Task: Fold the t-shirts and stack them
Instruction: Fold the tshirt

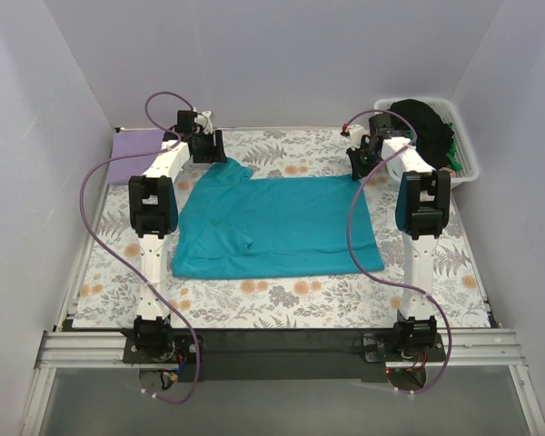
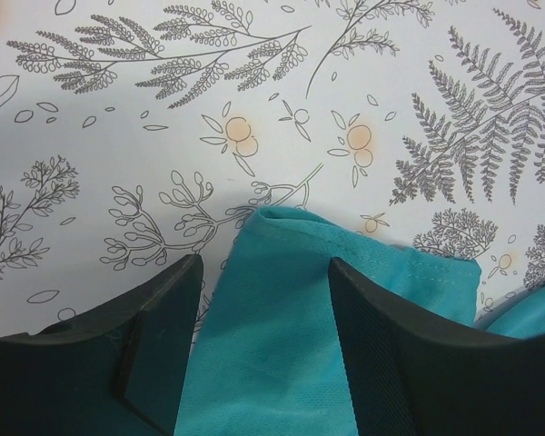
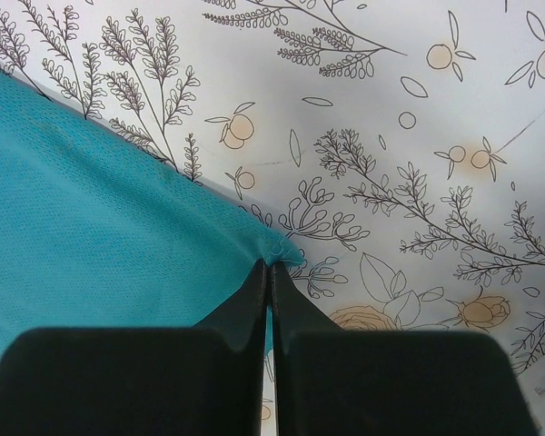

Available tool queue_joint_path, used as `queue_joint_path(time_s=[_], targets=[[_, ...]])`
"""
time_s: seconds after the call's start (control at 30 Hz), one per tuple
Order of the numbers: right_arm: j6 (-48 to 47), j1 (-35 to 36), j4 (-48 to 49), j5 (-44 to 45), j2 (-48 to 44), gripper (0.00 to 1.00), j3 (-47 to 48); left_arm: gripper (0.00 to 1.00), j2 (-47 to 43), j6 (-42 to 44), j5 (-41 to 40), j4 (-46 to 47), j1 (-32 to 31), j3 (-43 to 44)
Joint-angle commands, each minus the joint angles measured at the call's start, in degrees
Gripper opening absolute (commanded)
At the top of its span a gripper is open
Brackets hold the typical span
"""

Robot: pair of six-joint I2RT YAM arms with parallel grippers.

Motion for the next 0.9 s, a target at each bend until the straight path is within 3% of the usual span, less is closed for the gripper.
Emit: queue_joint_path(time_s=[0.0,0.2,0.37,0.5,0.7,0.87], targets=[[-0.03,0.06,-0.77,-1.5,-0.23,0.01,-1.03,0.57,0.12,0.05,0.99,-1.74,0.07,0.81],[-0.12,0.06,-0.76,-1.41,-0.41,0.01,-1.03,0.56,1.18,2.77,1.52,-2.53,-1.24,1.25],[-0.12,0.06,-0.85,-1.41,-0.5,0.01,-1.12,0.5,2.58,5.68,-3.13,-3.93,-3.79,1.78],[-0.21,0.06,-0.94,-1.32,-0.59,0.01,-1.12,0.34,3.28,6.21,-6.48,-4.37,-4.23,1.78],[-0.3,0.06,-1.12,-1.5,-0.94,0.01,-1.12,0.0,2.68,6.03,-8.07,-4.55,-4.23,2.74],[-0.74,0.06,-1.2,-1.23,-2.86,0.01,-1.21,0.0,-2.59,5.42,-5.7,-3.76,-4.15,2.66]])
